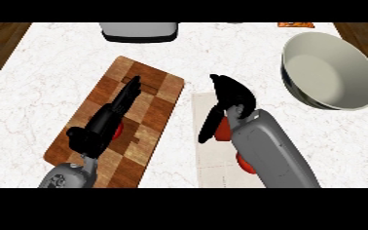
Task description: Pick the bell pepper from the placemat and place it in the bowl
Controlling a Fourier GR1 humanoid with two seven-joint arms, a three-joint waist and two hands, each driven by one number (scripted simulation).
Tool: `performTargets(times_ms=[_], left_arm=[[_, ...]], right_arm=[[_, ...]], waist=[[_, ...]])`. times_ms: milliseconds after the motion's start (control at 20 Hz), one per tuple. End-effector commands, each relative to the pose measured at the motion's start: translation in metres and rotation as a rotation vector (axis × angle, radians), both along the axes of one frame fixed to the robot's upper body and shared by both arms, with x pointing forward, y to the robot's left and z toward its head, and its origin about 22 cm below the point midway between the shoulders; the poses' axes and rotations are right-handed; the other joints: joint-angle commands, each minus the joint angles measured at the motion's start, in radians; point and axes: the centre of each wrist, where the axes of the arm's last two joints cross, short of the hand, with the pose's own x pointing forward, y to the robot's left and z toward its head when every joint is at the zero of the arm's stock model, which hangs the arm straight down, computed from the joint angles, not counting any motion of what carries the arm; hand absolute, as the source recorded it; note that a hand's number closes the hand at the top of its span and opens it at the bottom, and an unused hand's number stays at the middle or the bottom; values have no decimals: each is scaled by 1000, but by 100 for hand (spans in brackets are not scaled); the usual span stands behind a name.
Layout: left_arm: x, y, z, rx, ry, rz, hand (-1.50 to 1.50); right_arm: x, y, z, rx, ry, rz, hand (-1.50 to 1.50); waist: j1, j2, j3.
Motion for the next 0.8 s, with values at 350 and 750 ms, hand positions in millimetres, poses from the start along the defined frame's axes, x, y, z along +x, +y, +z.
performTargets(times_ms=[350, 750], left_arm=[[-8, 13, 0, -6, -18, 4, 0], [-3, 2, -4, 1, 2, -2, 0]], right_arm=[[-16, 32, -6, -244, 44, -70, -150], [-16, 12, -25, -347, -51, -76, -150]], waist=[[-2, -1, 1], [-8, 2, 1]])
